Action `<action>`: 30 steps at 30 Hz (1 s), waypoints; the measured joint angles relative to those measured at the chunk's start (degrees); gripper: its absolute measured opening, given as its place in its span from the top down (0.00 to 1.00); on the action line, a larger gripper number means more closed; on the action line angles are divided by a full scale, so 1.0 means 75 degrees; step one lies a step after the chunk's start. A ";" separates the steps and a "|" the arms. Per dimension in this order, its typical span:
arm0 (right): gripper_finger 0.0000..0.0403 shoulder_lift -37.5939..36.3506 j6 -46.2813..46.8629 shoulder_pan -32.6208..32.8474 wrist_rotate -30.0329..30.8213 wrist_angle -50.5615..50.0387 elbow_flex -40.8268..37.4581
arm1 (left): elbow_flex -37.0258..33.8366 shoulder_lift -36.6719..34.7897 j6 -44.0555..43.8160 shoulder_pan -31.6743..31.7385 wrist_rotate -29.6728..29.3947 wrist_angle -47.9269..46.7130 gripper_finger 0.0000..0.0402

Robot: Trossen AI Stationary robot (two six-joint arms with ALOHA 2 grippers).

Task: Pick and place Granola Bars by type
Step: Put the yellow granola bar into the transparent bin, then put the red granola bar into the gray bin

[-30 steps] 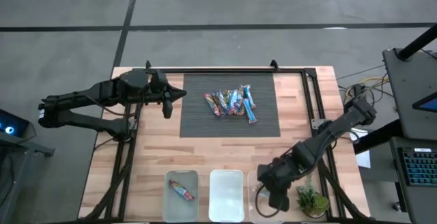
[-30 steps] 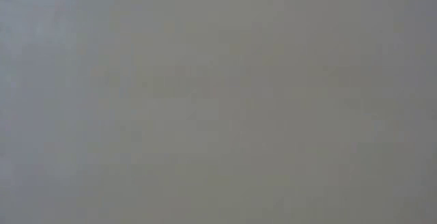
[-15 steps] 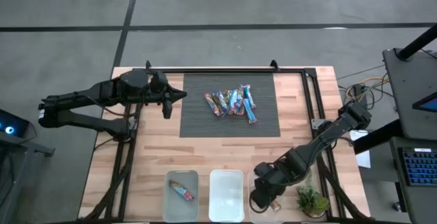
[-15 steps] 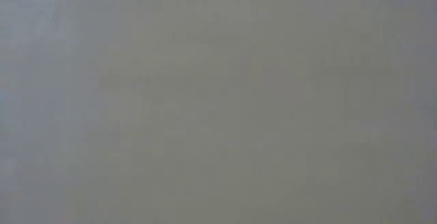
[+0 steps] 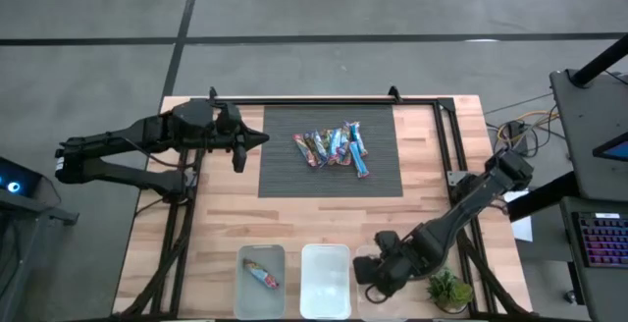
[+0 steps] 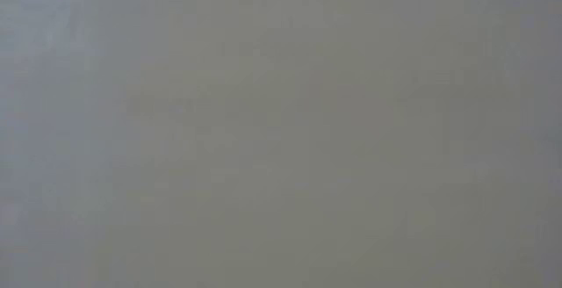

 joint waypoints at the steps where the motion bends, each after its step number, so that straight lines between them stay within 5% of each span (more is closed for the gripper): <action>1: 0.89 0.0072 0.0059 0.0019 -0.0013 0.0001 0.0000 | 0.0000 0.0000 0.0000 -0.0002 -0.0001 0.0000 1.00; 16: 0.88 0.0530 0.0191 0.0055 -0.0115 0.0016 0.0000 | 0.0000 0.0000 -0.0187 -0.0002 0.0017 0.0004 1.00; 30: 0.62 0.0531 0.0212 0.0055 -0.0105 0.0022 0.0000 | 0.0000 0.0000 -0.0205 0.0000 0.0041 0.0004 1.00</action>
